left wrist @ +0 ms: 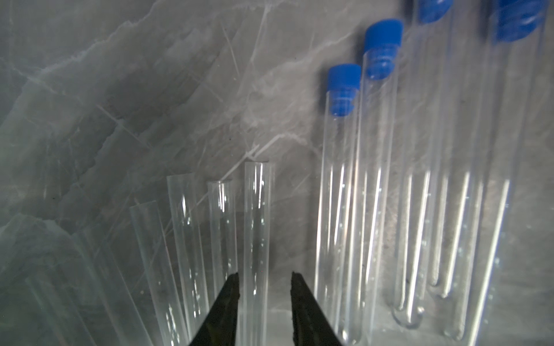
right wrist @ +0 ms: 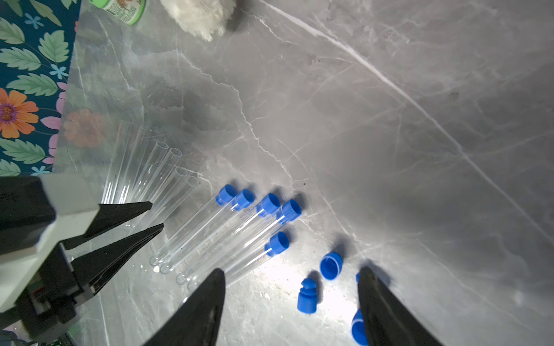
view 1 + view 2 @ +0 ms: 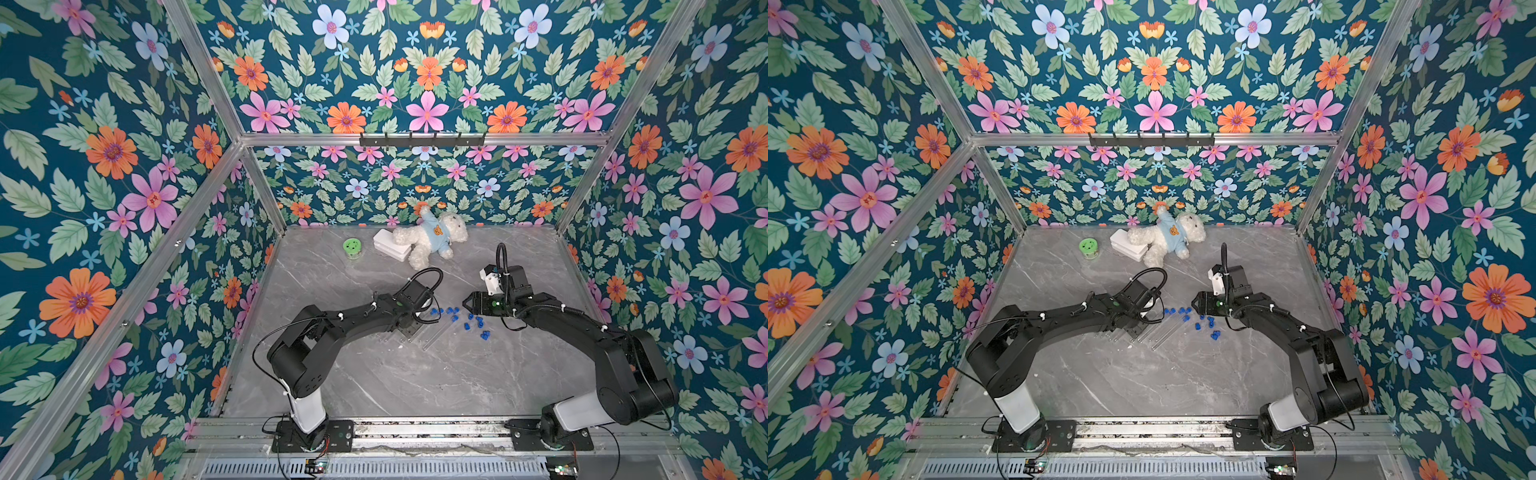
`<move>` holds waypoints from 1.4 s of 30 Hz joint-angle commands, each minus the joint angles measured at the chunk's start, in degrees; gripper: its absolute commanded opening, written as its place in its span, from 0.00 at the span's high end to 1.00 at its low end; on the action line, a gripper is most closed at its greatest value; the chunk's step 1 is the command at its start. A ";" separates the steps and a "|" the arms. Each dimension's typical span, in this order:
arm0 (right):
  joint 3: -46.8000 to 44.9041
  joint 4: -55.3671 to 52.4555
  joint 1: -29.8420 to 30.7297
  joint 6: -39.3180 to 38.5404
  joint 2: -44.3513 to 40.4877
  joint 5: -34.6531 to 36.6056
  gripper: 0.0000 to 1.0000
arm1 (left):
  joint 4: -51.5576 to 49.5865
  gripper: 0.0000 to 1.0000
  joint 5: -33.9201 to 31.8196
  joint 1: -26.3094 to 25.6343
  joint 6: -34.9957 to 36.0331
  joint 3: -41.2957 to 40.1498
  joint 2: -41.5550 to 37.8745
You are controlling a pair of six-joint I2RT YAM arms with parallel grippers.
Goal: Remove stoppers from test tubes
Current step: Place the test tube at the center of the board, then pick up the test tube at the center of the board.
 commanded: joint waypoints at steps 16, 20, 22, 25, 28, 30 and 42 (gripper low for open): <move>-6.97 14.87 -2.28 4.75 -6.77 -12.07 0.11 | -1.50 0.65 4.49 -0.90 0.21 6.91 4.51; -6.93 16.07 -3.95 6.74 -4.85 -15.30 0.10 | -1.60 0.65 5.21 -0.94 0.34 7.43 6.01; -7.01 16.67 -4.25 7.27 -4.41 -16.00 0.10 | -1.45 0.65 5.25 -0.90 0.55 7.32 6.36; -7.23 16.75 -4.54 7.70 -4.45 -15.70 0.10 | -1.32 0.66 5.29 -0.90 0.65 7.38 6.89; -7.36 16.35 -5.20 8.00 -4.33 -15.13 0.10 | -1.06 0.67 5.81 -0.95 0.73 7.38 7.50; -7.45 16.30 -5.73 8.29 -4.31 -15.10 0.10 | -0.88 0.69 5.90 -1.02 0.82 7.46 7.97; -7.54 15.99 -6.26 8.57 -4.65 -14.60 0.10 | -0.88 0.78 6.18 -0.95 0.91 7.99 9.75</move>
